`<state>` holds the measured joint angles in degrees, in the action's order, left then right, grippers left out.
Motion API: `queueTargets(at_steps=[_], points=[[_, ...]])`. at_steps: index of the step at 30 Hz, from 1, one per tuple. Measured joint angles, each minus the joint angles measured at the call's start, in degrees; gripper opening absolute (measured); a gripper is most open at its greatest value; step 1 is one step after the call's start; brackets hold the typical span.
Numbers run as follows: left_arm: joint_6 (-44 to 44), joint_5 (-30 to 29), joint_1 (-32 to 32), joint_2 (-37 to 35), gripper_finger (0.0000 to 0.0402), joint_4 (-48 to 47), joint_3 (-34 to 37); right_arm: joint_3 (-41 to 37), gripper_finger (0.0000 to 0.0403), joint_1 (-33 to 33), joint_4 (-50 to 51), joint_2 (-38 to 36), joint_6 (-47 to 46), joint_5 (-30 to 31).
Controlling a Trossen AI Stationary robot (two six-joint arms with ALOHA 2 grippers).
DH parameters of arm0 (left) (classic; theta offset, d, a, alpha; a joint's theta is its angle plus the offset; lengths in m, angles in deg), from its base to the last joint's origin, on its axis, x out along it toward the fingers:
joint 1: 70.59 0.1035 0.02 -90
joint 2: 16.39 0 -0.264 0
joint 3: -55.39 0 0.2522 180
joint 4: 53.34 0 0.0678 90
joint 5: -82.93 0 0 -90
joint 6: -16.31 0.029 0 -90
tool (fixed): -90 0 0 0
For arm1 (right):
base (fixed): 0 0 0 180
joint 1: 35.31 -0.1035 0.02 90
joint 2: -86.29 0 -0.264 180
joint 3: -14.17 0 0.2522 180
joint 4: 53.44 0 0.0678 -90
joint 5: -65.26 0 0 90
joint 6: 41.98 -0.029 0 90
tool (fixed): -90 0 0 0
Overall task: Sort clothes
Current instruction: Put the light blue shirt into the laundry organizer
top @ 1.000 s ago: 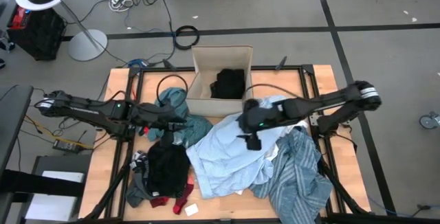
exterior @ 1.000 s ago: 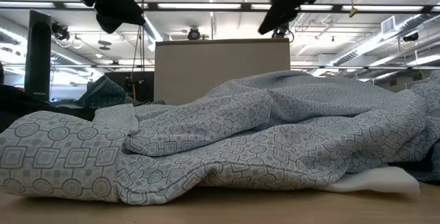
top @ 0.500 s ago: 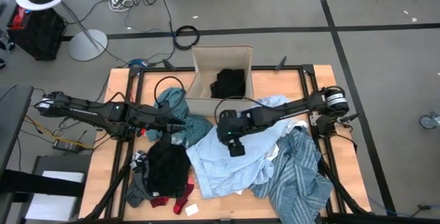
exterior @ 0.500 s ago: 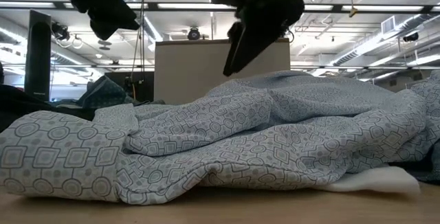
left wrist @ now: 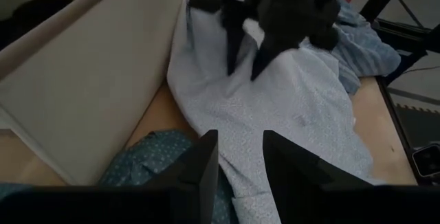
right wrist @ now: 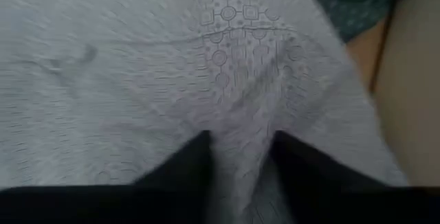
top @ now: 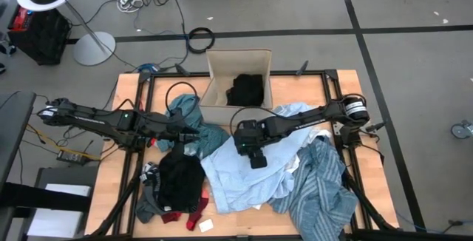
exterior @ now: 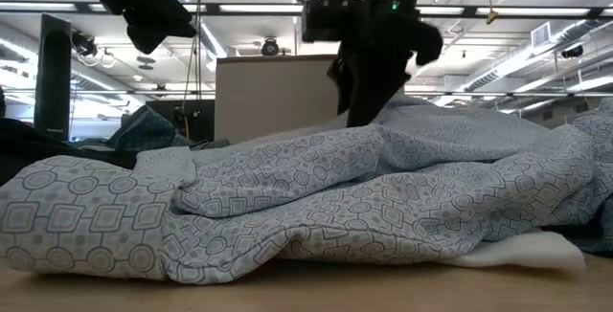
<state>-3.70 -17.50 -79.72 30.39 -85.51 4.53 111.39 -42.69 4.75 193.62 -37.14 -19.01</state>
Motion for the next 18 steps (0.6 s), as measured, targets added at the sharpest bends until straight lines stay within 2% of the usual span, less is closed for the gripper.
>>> queueTargets(at_steps=[2,4,10,18], points=[[0.0,0.0,0.0,0.0,0.0121,0.6,0.0,0.0,0.0062,0.0,0.8,-2.0,0.1,0.0],[0.1,0.0,0.0,0.0,0.0121,1.1,0.0,0.0,0.0018,0.0,2.6,-4.2,0.2,0.0],[0.1,0.0,0.0,0.0,0.0121,0.8,0.0,0.0,0.0005,0.6,3.9,-13.6,-3.1,1.6],[1.7,-0.2,0.0,0.0,0.0121,1.0,0.0,0.9,0.0002,0.8,-0.1,-25.8,-6.7,10.2]])
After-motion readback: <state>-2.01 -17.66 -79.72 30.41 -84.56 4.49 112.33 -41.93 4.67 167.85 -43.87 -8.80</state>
